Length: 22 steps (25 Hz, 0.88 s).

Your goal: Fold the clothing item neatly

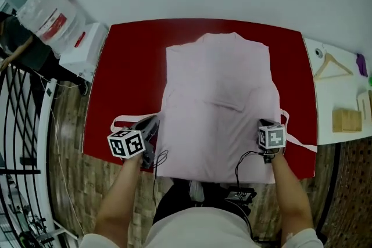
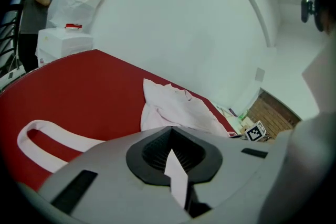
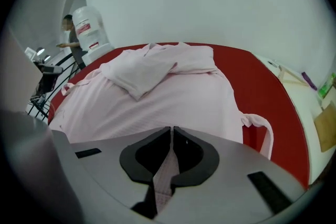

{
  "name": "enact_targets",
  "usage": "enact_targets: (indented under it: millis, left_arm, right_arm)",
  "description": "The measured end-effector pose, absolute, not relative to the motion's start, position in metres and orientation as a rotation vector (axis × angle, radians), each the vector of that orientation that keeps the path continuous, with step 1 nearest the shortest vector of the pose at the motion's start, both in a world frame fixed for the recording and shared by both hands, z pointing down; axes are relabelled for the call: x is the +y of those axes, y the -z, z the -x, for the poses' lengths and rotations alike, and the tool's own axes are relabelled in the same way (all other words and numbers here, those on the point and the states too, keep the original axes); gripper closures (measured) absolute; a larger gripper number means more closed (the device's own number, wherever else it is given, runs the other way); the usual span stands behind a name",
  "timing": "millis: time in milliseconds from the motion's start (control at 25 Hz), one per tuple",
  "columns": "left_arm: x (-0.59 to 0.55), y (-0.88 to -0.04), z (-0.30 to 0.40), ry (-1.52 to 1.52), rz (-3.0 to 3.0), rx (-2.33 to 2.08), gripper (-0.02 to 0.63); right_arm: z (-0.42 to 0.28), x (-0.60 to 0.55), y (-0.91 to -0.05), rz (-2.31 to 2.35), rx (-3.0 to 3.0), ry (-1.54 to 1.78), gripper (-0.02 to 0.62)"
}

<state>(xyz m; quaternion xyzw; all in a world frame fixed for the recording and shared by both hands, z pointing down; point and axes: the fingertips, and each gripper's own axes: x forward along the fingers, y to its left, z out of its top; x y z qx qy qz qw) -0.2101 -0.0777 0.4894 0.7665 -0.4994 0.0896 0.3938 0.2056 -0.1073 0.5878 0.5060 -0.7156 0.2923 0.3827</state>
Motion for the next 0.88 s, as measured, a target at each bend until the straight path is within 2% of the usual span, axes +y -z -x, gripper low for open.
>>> enact_targets:
  millis: [200,640,880]
  left_arm:
    - [-0.052,-0.49,0.252,-0.188,-1.922,-1.327,0.598]
    - [-0.011,-0.51,0.313,-0.182,-1.893,-1.317,0.594]
    - [0.001,-0.524,0.344,-0.262,-1.909,-1.333,0.502]
  right_arm:
    - [-0.194,-0.108,-0.57,-1.364,-1.804,-0.608,0.566]
    - [-0.073,-0.102,-0.534,-1.316,-1.942,-0.541,0.566]
    - [0.007,-0.092,-0.526,-1.196,-2.036,-0.501,0.565]
